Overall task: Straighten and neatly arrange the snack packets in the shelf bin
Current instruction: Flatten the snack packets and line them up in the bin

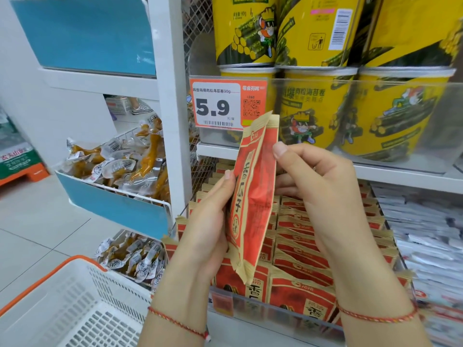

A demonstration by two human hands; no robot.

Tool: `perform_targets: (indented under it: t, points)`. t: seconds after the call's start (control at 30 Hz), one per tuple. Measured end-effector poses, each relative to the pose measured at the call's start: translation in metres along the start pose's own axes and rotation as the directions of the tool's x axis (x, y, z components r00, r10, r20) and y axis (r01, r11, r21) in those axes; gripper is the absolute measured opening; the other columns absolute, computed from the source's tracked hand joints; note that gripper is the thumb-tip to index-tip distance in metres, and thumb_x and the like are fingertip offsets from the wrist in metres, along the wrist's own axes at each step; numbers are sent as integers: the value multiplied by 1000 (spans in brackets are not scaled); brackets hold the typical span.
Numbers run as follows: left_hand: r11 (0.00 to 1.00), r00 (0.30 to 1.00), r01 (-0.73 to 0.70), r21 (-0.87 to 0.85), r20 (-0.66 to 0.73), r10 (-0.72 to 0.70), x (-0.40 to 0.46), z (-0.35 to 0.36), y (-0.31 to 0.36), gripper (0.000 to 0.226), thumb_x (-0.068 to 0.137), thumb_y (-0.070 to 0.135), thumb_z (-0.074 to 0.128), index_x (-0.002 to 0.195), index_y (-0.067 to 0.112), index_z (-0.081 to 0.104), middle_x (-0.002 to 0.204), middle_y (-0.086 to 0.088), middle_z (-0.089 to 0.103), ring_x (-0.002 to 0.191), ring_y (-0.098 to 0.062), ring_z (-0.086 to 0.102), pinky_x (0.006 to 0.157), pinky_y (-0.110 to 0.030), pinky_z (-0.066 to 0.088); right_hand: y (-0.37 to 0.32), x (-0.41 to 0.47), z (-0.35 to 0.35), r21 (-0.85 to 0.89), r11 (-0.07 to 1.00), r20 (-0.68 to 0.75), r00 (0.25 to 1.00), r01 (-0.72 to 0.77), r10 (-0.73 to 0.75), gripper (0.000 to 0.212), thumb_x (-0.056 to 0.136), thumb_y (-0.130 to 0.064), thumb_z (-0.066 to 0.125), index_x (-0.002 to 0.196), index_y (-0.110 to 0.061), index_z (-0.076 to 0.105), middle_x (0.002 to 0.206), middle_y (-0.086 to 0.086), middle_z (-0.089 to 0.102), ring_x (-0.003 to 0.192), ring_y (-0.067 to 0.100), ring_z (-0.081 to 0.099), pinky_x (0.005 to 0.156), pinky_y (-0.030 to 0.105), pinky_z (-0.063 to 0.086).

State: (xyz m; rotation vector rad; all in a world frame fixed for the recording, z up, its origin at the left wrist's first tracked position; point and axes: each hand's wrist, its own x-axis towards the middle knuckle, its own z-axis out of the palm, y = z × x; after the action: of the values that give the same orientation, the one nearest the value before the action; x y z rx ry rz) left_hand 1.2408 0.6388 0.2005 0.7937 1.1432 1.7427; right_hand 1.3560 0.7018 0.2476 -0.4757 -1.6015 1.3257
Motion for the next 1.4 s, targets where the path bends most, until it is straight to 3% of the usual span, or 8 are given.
perform_targets:
  t: [0.13, 0.23, 0.37, 0.67, 0.83, 1.03, 1.27, 1.4]
  points:
    - [1000, 1000, -12, -19, 11, 12, -2, 1, 0, 37, 103, 35, 39, 114, 13, 66, 72, 7, 69, 60, -4, 64, 54, -17, 49, 1, -2, 0, 22, 1000, 3, 1000, 11, -11, 23, 89, -26, 60, 72, -14, 71, 71, 5, 72, 59, 13, 66, 60, 25, 55]
    - [999, 998, -53, -14, -33, 52, -4, 1, 4, 38, 103, 35, 41, 113, 10, 68, 83, -1, 73, 72, -11, 69, 63, -22, 54, 5, -6, -2, -17, 1000, 63, 998, 23, -22, 26, 82, -39, 60, 75, -17, 72, 71, 3, 72, 61, 14, 67, 64, 27, 56]
    - [978, 976, -163, -129, -165, 141, -3, -7, 11, 30, 103, 34, 40, 96, 15, 62, 63, 6, 65, 56, -5, 62, 53, -19, 50, 17, -9, -4, -137, 990, 242, 968, -30, 63, 28, 82, -46, 63, 83, -20, 74, 78, 0, 73, 64, 12, 68, 66, 25, 55]
    - [939, 945, -207, -274, -303, 120, 8, -24, 10, 28, 102, 41, 39, 106, 18, 55, 65, 5, 61, 58, -9, 58, 52, -23, 51, 20, -8, 3, -244, 969, 459, 877, -31, 144, 28, 70, -55, 59, 72, -31, 73, 62, -11, 66, 62, 1, 62, 70, 21, 51]
    - [938, 950, -207, -279, -287, 124, 10, -25, 6, 38, 102, 41, 38, 123, 14, 54, 75, 1, 63, 64, -10, 62, 56, -24, 53, 20, -7, -2, -282, 959, 466, 875, 6, 132, 28, 74, -51, 56, 74, -27, 72, 64, -11, 67, 64, 0, 64, 71, 23, 52]
    - [933, 953, -184, -310, -289, 92, 9, -24, 6, 41, 102, 43, 37, 122, 14, 58, 82, -1, 67, 71, -13, 65, 59, -27, 55, 20, -10, -3, -372, 925, 449, 887, 79, 105, 27, 90, -42, 55, 73, -26, 68, 69, -7, 66, 69, 3, 64, 75, 40, 53]
    - [941, 952, -165, -296, -296, 74, 8, -23, 7, 37, 102, 41, 38, 115, 15, 61, 84, -2, 67, 72, -14, 65, 61, -28, 57, 18, -11, -1, -451, 884, 436, 894, 121, 100, 29, 92, -45, 49, 71, -32, 63, 69, -10, 66, 66, 13, 64, 72, 42, 52]
    - [954, 951, -215, -210, -268, 156, 3, -23, 14, 34, 100, 32, 44, 123, 12, 59, 99, -7, 70, 91, -23, 67, 84, -44, 56, 23, -8, -2, -477, 878, 335, 930, 26, 155, 26, 95, -34, 46, 82, -30, 68, 76, -12, 72, 64, 1, 68, 76, 35, 55]
